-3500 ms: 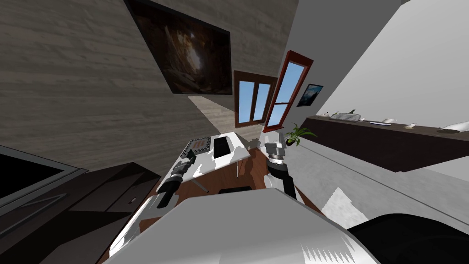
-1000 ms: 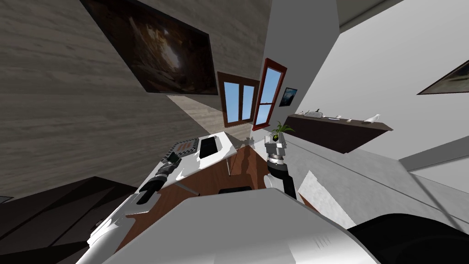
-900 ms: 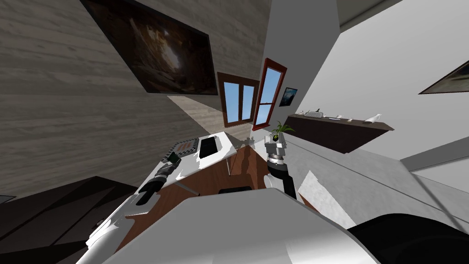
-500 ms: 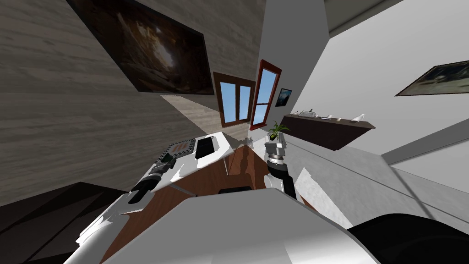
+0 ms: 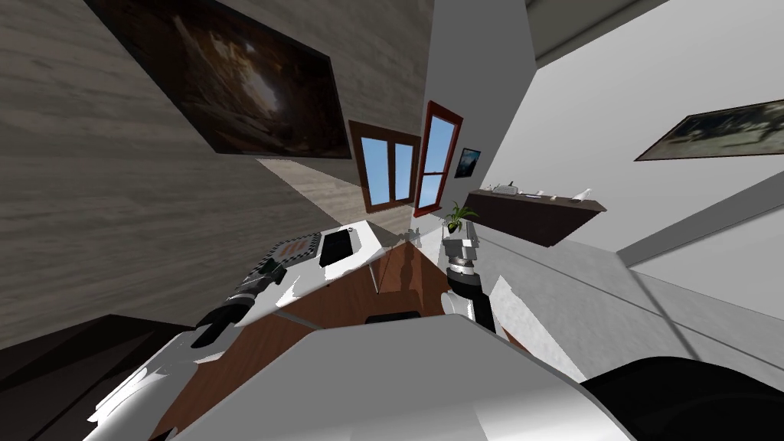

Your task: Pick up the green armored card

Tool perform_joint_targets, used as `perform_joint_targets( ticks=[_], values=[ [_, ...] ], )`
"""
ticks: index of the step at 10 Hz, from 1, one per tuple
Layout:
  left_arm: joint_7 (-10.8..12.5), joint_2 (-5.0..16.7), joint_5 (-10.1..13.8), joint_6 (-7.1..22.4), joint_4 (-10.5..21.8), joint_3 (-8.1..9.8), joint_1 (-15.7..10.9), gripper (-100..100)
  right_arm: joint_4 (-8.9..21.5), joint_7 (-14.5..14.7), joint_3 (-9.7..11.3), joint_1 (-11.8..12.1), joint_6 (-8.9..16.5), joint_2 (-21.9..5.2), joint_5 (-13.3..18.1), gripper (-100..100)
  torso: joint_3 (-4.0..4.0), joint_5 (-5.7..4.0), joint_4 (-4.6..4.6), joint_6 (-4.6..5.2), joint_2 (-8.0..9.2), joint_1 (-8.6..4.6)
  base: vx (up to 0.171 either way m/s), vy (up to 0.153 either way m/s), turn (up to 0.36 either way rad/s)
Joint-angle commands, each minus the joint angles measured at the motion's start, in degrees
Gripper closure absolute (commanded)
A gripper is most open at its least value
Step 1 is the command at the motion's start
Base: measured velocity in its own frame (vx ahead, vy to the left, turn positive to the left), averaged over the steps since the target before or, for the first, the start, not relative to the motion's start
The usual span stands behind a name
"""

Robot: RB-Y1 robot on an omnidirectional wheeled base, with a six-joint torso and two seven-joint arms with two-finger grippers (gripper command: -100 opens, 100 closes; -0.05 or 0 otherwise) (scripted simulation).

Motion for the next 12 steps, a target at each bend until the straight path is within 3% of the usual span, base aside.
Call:
perform_joint_targets(
  ticks=[1,2,3,5,6,7,11,12],
  values=[
    [-0.13,-0.05,0.04,-0.14,1.93,0.09,-0.13,-100,0.0,0.0,0.0,0.0,0.0,0.0,0.0,0,0.0,0.0,0.0,0.0,0.0,0.0,-0.003,-0.011,0.017],
    [-0.19,2.57,1.72,-2.49,3.32,1.2,-2.39,-100,0.0,0.0,0.0,0.0,0.0,0.0,0.0,0,-0.02,0.02,0.0,0.01,-0.03,0.11,-0.016,-0.074,-0.143],
    [-0.19,2.57,1.72,-2.79,6.53,1.2,-2.39,-100,0.0,0.0,0.01,-0.01,0.0,0.0,0.0,0,-0.02,-0.03,0.0,0.08,-0.04,-0.07,-0.022,-0.071,-0.099],
    [-0.19,2.57,1.72,-2.79,8.05,1.2,-2.39,-100,0.0,0.0,0.0,0.0,0.0,0.0,0.0,0,0.0,0.01,0.0,0.01,0.0,0.03,-0.01,-0.021,0.018],
    [0.03,2.67,1.72,-2.46,7.05,1.12,-2.27,-100,0.0,0.0,0.0,0.0,0.0,0.0,0.0,0,-0.01,0.03,-0.01,0.0,-0.02,0.12,0.0,0.0,0.0],
    [-0.01,2.67,1.73,-2.59,7.26,1.14,-2.27,100,0.0,0.0,0.0,0.0,0.0,0.0,0.0,0,-0.02,0.04,-0.01,0.02,-0.05,0.16,0.0,0.0,0.0],
    [-0.12,2.75,1.68,-2.53,7.24,1.16,-2.24,100,0.0,0.0,0.0,0.0,0.0,0.0,0.0,0,-0.03,0.12,0.0,0.05,-0.06,0.22,0.0,0.001,0.003],
    [-0.13,2.76,1.67,-2.52,7.25,1.16,-2.23,0,0.0,0.0,0.0,0.0,0.0,-0.01,0.0,0,-0.02,0.12,0.01,0.06,-0.05,0.23,0.0,0.0,0.0]
  ],
)
